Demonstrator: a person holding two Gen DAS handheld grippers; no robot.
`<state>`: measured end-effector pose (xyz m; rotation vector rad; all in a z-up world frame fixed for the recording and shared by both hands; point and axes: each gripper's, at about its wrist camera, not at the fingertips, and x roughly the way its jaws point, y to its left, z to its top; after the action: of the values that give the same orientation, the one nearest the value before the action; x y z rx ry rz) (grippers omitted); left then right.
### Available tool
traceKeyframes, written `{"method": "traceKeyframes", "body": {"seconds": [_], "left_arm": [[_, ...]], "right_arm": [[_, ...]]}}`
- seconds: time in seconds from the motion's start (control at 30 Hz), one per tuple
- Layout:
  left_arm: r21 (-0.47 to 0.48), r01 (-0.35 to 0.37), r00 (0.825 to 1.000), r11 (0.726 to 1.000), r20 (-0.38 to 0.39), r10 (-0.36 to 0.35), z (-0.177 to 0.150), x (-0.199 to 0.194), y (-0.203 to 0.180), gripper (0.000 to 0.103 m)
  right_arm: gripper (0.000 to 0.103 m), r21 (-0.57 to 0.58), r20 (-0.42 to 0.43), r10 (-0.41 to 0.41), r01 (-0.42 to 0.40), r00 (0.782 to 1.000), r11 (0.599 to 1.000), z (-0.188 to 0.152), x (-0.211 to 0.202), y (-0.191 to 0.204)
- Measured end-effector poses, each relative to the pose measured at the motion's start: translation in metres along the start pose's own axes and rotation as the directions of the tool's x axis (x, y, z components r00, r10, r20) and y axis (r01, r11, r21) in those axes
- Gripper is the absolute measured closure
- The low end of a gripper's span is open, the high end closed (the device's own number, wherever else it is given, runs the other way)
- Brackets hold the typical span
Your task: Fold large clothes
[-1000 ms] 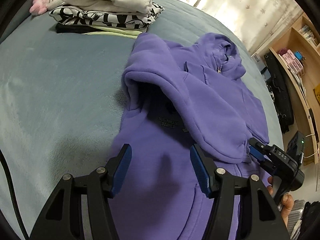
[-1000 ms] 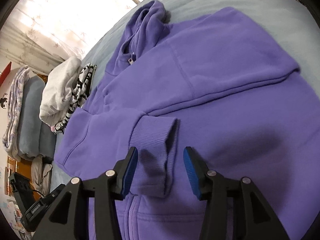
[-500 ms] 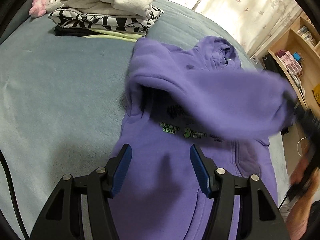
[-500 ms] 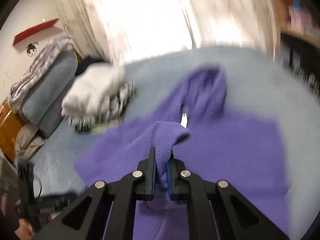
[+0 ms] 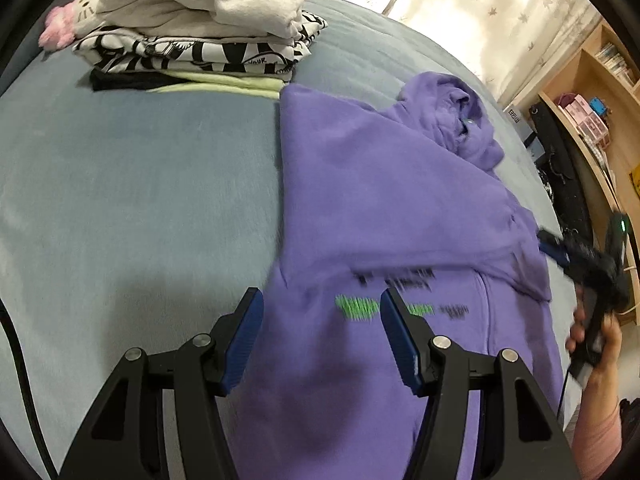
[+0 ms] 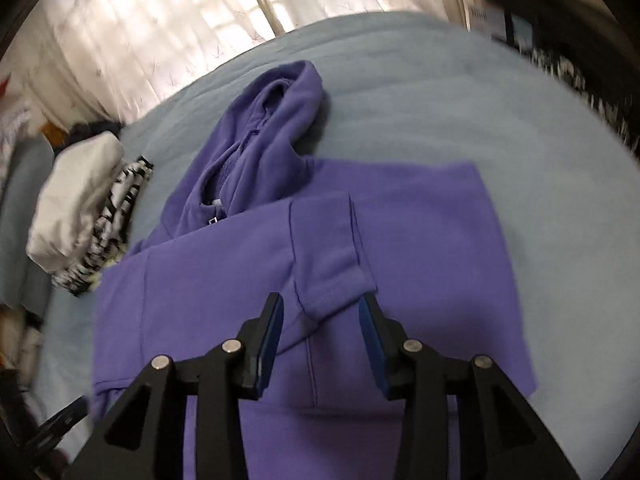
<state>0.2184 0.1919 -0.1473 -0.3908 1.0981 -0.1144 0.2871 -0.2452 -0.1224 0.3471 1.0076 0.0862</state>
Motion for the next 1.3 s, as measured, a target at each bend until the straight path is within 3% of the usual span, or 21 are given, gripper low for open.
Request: {"method": "traceKeyframes", "body": {"seconds": [0.17,0.3,0.4,0.43,0.47,0.5,0.53,0.57,0.63,0.7,0.73,0.8,0.87,0.9,0.97,1.07,1.13,1.2,1.3], "left_arm": [[-0.072,0.052,0.997,0.996,-0.055,-0.056,0.041,0.036,0.01,0.043],[-0.086,0.026,0.991,0.996,-0.125,-0.037,0.058,0.071,0.006,0.04],[-0.109,-0.003,0.995,0.994,-0.101,-0.008,0.058,0.085,0.006,0.039],[-0.111,-0.011,0.997,0.994,-0.074,0.003,0.057,0.084,0.005,0.044],[-0.1,-0.02,0.999,0.995,-0.043,0.015,0.057,0.083,0.002,0.079],[-0.085,-0.009,0.999,0.996,-0.036,0.006,0.058,0.083,0.001,0.088],[-0.083,-0.007,1.0,0.996,-0.022,0.005,0.059,0.08,0.001,0.089],[-0.08,-0.009,1.0,0.997,-0.008,0.008,0.059,0.078,0.001,0.09],[-0.056,-0.025,0.999,0.998,0.036,0.027,0.058,0.071,0.001,0.091],[-0.044,0.001,0.998,0.999,0.064,0.002,0.056,0.066,0.004,0.091],[-0.042,0.003,0.998,0.999,0.067,0.0,0.056,0.068,0.006,0.091],[-0.043,0.003,0.999,0.999,0.054,-0.001,0.055,0.077,0.01,0.091],[-0.022,0.0,0.999,1.0,0.043,0.001,0.053,0.082,0.012,0.089],[-0.019,0.0,0.999,1.0,0.041,0.001,0.053,0.081,0.013,0.087],[-0.017,-0.011,0.999,1.0,0.038,0.012,0.054,0.078,0.012,0.083],[0.027,-0.1,0.992,0.995,0.081,0.097,0.055,0.061,0.005,0.077],[0.07,-0.174,0.975,0.982,0.152,0.162,0.054,0.044,-0.006,0.077],[0.114,-0.231,0.954,0.966,0.223,0.201,0.054,0.029,-0.019,0.077],[0.121,-0.193,0.963,0.974,0.214,0.165,0.063,0.024,-0.038,0.077]], "right_arm": [[0.056,0.072,-0.02,0.079,-0.078,0.997,0.994,-0.004,0.008,-0.013],[0.056,0.105,-0.026,0.115,-0.112,0.993,0.988,0.0,0.024,-0.011],[0.056,0.13,-0.041,0.082,-0.076,0.996,0.989,0.003,0.045,-0.007],[0.056,0.141,-0.038,0.076,-0.07,0.996,0.987,0.003,0.051,-0.006],[0.056,0.148,-0.024,0.079,-0.075,0.997,0.986,0.003,0.054,-0.004],[0.056,0.137,-0.008,0.08,-0.078,0.997,0.987,0.003,0.056,-0.001],[0.064,0.121,0.0,0.077,-0.076,0.997,0.99,0.003,0.056,0.002],[0.083,0.1,0.002,0.079,-0.079,0.997,0.992,0.004,0.055,0.008],[0.084,0.081,0.018,0.14,-0.141,0.99,0.987,0.002,0.043,0.021],[0.084,0.043,0.065,0.23,-0.233,0.971,0.972,-0.002,0.02,0.035],[0.084,0.015,0.086,0.218,-0.22,0.972,0.975,-0.004,0.014,0.04],[0.084,-0.014,0.09,0.094,-0.093,0.992,0.996,-0.007,0.016,0.041],[0.075,0.009,0.014,-0.034,0.034,0.999,0.999,-0.01,0.036,0.027],[0.07,0.051,-0.051,-0.042,0.044,0.998,0.998,-0.013,0.047,0.014],[0.062,0.109,-0.038,0.014,-0.01,0.999,0.994,-0.018,0.041,0.002],[0.053,0.121,0.014,-0.021,0.019,1.0,0.993,-0.019,0.017,0.003],[0.053,0.06,0.127,-0.089,0.082,0.988,0.995,-0.022,-0.007,0.016],[0.053,-0.023,0.207,-0.074,0.081,0.976,0.996,-0.021,-0.021,0.032],[0.053,-0.095,0.202,-0.023,0.043,0.979,0.995,-0.017,-0.017,0.055]]}}
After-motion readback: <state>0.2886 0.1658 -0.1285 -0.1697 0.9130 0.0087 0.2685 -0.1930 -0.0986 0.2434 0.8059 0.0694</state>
